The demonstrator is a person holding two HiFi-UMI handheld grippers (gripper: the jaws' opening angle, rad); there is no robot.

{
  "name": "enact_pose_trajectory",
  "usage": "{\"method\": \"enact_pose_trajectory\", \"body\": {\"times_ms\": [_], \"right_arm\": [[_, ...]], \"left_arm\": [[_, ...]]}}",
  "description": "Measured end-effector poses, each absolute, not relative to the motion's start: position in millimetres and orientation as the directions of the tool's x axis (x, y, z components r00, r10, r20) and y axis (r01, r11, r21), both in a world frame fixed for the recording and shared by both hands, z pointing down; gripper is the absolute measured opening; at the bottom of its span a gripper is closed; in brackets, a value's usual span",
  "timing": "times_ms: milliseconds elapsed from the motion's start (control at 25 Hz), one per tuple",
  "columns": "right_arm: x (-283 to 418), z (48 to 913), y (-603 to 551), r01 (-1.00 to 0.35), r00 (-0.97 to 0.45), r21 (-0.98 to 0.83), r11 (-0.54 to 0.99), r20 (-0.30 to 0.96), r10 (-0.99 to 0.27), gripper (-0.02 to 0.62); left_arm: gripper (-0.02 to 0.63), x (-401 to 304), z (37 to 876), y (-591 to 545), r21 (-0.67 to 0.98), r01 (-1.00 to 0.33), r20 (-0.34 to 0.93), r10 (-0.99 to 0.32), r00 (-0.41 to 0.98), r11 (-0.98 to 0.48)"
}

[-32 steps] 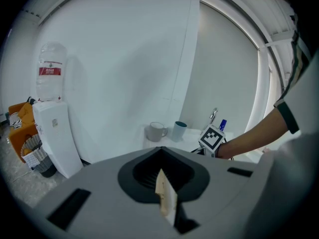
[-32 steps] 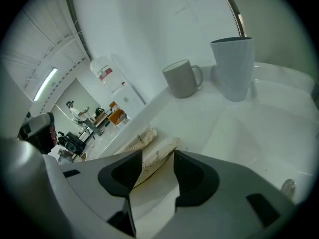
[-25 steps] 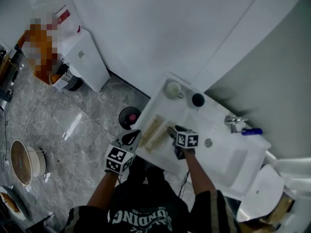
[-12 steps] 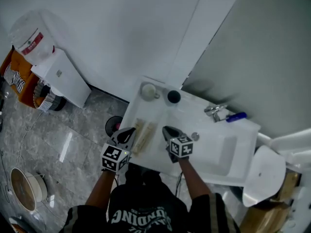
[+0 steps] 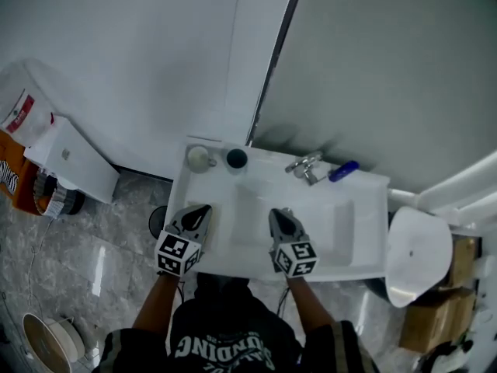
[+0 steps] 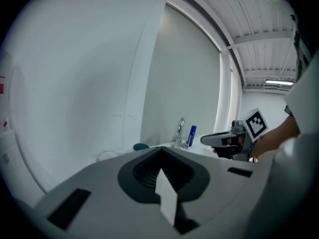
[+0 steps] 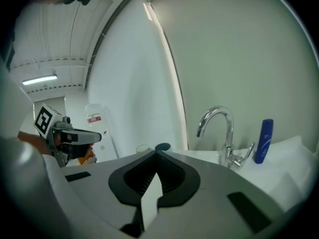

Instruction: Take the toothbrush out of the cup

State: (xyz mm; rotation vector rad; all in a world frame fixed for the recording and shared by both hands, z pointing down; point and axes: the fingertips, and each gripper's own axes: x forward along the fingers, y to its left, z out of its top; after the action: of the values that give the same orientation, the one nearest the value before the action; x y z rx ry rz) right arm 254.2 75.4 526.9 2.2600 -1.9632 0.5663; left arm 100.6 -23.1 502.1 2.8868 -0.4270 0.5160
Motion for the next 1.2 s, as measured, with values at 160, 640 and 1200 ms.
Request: {"method": "enact_pose_trajectory", "body": {"times_ms": [160, 640, 1200], "right_arm": [[273.6, 492.4, 109.6, -0.968, 0.196, -0.103, -0.228, 0.256, -0.947, -0.005], [299.3, 471.7, 156.0, -0.950, 0.289, -0.053, -0.306, 0.211, -0.934, -0.005], [301.8, 481.8, 150.7, -0.955, 0.280, -0.041, -0.294, 0.211, -0.937, -0.006]], "left_arm": [[-0.002, 118.7, 490.6, -12.4, 0.108, -0.267, 0.341, -0.217, 0.915, -0.958], [-0.002, 135.6, 478.3, 9.0, 0.065, -0.208, 0.318, -0.177, 0.931, -0.976], [-0.002, 133.5, 475.4, 7.8, 0.058, -0.228, 0.310, -0.199, 0.930, -0.972]]}}
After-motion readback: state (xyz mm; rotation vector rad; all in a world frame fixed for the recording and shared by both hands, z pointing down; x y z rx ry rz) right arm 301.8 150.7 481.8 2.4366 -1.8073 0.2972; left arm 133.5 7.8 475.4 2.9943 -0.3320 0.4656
